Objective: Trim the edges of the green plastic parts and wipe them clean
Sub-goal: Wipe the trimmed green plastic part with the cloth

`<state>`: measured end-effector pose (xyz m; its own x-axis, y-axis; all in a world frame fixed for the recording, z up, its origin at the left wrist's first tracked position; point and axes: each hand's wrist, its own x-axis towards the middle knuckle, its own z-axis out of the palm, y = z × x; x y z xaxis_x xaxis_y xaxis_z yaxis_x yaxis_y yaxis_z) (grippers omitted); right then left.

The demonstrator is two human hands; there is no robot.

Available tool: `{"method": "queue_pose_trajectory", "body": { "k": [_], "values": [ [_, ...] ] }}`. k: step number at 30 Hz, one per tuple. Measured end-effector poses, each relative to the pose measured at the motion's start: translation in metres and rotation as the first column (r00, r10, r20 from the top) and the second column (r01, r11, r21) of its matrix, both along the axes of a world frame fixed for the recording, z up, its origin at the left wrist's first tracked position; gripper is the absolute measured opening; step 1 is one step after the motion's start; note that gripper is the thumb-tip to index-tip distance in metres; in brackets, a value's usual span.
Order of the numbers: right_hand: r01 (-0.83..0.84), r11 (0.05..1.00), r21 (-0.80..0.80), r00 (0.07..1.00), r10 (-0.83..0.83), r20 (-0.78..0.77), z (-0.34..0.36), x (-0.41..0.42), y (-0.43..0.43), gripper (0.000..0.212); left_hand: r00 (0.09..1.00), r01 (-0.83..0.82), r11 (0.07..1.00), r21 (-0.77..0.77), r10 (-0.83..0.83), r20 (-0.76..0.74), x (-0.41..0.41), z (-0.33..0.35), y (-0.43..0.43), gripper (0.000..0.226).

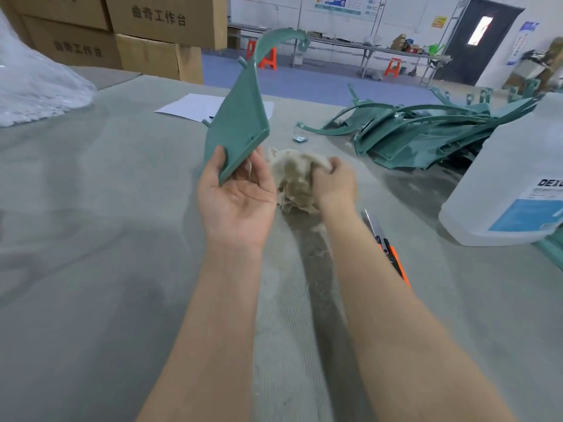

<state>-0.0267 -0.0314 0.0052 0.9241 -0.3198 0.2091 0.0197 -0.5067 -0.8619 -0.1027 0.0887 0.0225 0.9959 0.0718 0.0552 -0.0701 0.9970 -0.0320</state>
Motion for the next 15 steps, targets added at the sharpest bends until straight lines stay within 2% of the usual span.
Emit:
{"method": "queue_pose_trajectory", "body": {
  "k": [1,3,4,6,7,8,9,10,11,15],
  "values": [
    [-0.011,0.987,0.159,0.993,-0.009,0.122,0.015,-0.003,-0.002,0.017,1.000,-0.002,1.000,-0.007,0.002,-0.003,-0.001,0.001,0.000,0.033],
    [-0.136,0.895,0.424,0.941,-0.018,0.338,0.049,-0.017,-0.009,0.019,1.000,-0.027,1.000,0.005,0.027,-0.012,-0.001,0.001,-0.002,0.031],
    [-0.233,0.803,0.548,0.911,-0.017,0.412,0.064,-0.026,-0.014,0.019,0.999,-0.024,0.999,0.042,0.025,-0.020,-0.002,0.002,-0.004,0.026],
    [-0.429,0.479,0.766,0.869,-0.013,0.494,0.088,-0.045,-0.023,0.021,1.000,0.008,0.985,0.170,-0.003,-0.030,-0.003,0.004,-0.008,0.011],
    [-0.477,0.332,0.814,0.860,-0.012,0.509,0.094,-0.053,-0.027,0.023,0.999,0.032,0.968,0.249,-0.026,-0.028,-0.002,0.003,-0.012,0.016],
    [-0.496,0.250,0.832,0.859,0.002,0.512,0.098,-0.058,-0.030,0.022,0.998,0.065,0.949,0.309,-0.062,-0.018,-0.002,0.002,-0.015,0.028],
    [-0.508,0.209,0.835,0.858,0.035,0.513,0.099,-0.064,-0.031,0.019,0.995,0.099,0.938,0.333,-0.101,-0.012,-0.002,0.000,-0.019,0.038],
    [-0.522,0.196,0.830,0.852,0.076,0.518,0.096,-0.068,-0.032,0.018,0.990,0.131,0.931,0.340,-0.141,0.005,-0.003,0.000,-0.023,0.044],
    [-0.520,0.225,0.824,0.854,0.108,0.509,0.091,-0.072,-0.032,0.018,0.984,0.152,0.932,0.330,-0.175,0.040,-0.006,0.001,-0.027,0.046],
    [-0.337,0.564,0.753,0.921,0.030,0.390,0.068,-0.081,-0.030,0.029,0.963,0.180,0.942,0.283,-0.228,0.147,-0.010,0.001,-0.032,0.030]
  ]
}}
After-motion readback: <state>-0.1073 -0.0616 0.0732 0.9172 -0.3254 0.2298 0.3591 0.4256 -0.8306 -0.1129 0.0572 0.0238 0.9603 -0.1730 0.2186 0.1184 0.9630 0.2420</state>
